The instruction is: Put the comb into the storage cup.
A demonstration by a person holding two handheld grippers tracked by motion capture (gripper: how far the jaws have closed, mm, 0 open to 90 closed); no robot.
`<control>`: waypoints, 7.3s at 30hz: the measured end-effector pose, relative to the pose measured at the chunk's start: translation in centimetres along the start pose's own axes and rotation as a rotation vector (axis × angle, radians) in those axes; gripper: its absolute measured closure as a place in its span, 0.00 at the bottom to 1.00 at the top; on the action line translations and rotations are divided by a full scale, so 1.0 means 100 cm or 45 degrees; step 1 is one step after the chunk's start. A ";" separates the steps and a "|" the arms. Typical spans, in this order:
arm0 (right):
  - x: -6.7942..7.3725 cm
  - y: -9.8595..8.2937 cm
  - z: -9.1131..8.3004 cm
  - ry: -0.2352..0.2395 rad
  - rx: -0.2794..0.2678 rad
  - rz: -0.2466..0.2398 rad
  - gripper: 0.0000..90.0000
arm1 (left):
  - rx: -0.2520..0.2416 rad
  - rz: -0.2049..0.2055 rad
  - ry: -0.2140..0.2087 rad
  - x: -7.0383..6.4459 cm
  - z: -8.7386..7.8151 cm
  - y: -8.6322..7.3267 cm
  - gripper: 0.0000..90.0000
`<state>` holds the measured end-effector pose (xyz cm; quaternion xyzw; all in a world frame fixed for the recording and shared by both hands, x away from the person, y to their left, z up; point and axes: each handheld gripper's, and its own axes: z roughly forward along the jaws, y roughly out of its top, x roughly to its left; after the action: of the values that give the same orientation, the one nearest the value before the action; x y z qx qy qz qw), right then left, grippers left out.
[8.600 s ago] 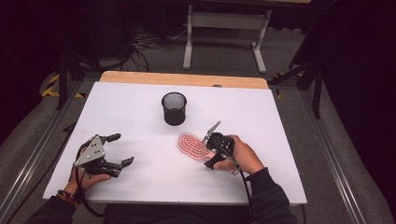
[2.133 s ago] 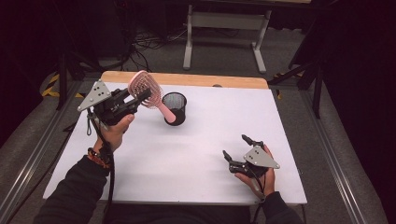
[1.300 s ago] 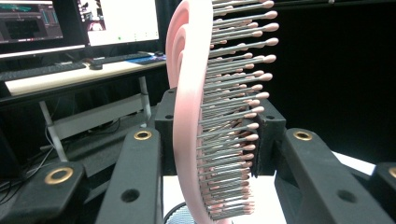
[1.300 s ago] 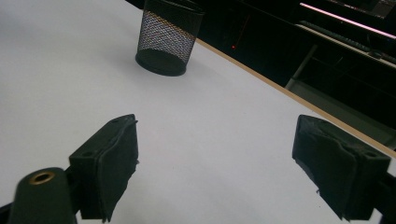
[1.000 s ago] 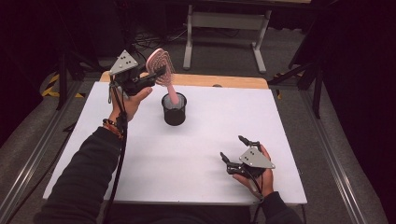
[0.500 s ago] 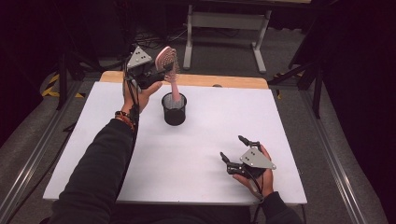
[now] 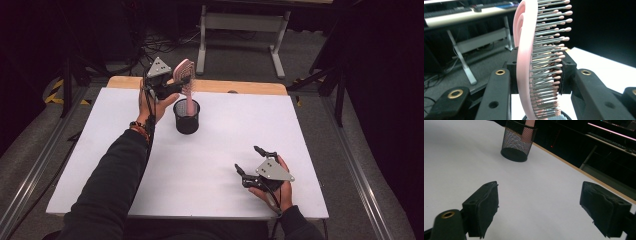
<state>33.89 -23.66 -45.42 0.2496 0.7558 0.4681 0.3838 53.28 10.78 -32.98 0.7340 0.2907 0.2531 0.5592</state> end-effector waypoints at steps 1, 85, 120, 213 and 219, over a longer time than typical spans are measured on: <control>0.000 0.000 0.000 -0.001 0.002 -0.001 0.18 | 0.004 -0.001 -0.002 0.000 0.000 -0.003 0.71; 0.009 -0.001 0.006 0.008 0.056 -0.069 0.18 | -0.072 -0.151 0.134 0.030 -0.024 -0.066 0.27; 0.009 0.000 0.006 0.003 0.054 -0.074 0.18 | -0.099 -0.011 0.152 0.034 -0.064 -0.042 0.17; 0.009 0.003 0.003 -0.013 0.028 -0.077 0.18 | -0.078 0.264 -0.123 -0.044 -0.114 -0.077 0.11; 0.009 0.004 0.003 -0.020 0.021 -0.074 0.18 | -0.063 0.277 -0.159 -0.047 -0.116 -0.083 0.11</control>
<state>33.62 -22.72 -45.46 0.2343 0.7636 0.4486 0.4010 40.68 16.97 -38.41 0.7615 0.1677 0.2733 0.5633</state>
